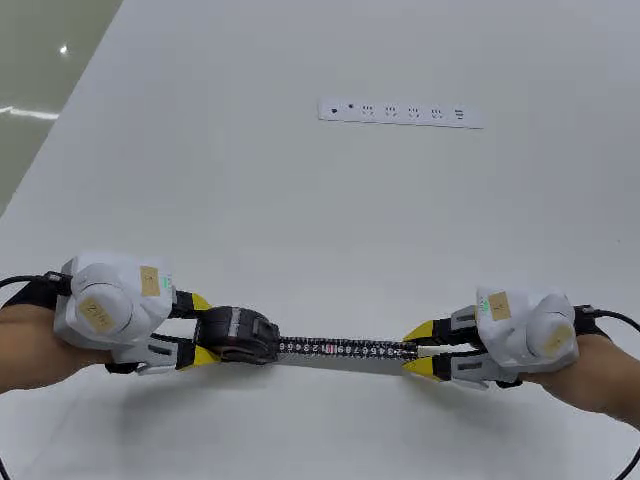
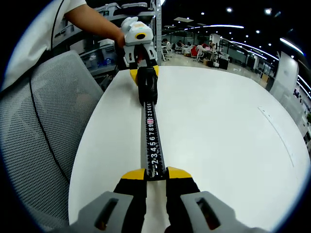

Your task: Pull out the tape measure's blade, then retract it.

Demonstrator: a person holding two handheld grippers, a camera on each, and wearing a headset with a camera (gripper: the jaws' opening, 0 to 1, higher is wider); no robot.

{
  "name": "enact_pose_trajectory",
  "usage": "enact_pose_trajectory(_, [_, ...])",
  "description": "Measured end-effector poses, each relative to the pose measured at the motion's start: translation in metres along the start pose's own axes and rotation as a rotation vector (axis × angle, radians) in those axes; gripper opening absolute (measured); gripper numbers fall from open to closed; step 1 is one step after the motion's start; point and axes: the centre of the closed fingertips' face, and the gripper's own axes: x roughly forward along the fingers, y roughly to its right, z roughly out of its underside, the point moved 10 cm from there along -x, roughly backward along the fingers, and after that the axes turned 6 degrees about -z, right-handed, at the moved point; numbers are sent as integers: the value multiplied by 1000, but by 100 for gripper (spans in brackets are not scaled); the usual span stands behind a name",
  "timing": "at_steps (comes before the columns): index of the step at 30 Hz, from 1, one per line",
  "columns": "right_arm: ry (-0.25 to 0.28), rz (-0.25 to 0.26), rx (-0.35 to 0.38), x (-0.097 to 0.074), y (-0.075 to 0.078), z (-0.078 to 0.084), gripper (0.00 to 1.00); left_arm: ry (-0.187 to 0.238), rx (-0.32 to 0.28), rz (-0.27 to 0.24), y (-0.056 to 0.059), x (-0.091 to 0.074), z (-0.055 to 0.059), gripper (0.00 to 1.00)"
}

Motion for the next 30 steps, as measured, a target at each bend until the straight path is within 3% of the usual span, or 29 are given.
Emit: enact_pose_trajectory(30, [-53,32,61,-43,-2,35,12,-5,-3,0,2,0,-4,26])
